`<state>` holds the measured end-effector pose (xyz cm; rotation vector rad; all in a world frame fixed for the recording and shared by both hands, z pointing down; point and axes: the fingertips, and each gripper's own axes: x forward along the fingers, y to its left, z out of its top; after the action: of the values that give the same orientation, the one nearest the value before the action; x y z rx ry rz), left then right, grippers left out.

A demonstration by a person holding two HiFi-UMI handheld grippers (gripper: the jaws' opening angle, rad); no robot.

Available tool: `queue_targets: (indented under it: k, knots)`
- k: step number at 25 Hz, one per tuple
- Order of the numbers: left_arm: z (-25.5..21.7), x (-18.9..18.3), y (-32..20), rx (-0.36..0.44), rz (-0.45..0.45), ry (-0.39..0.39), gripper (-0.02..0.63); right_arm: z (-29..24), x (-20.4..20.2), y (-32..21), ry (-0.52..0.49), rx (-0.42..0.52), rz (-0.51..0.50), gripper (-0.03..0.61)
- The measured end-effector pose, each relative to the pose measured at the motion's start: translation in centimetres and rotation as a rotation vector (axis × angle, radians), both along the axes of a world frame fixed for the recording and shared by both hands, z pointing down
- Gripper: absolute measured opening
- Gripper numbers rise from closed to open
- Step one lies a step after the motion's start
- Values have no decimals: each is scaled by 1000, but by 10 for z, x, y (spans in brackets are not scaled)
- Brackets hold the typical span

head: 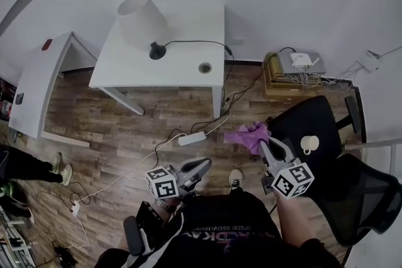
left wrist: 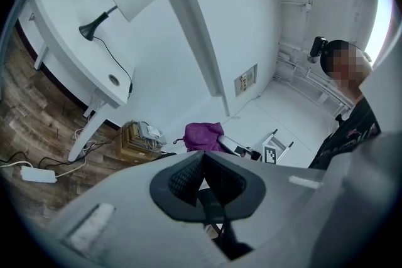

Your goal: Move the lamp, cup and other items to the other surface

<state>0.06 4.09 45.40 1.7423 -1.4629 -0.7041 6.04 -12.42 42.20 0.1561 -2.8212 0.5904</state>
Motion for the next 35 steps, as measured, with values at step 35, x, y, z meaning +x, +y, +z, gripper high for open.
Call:
queue_targets:
  k: [35]
  knots:
    - [44,120,-148,-240,279,45,0,224,371,-342,451,-98,938,49]
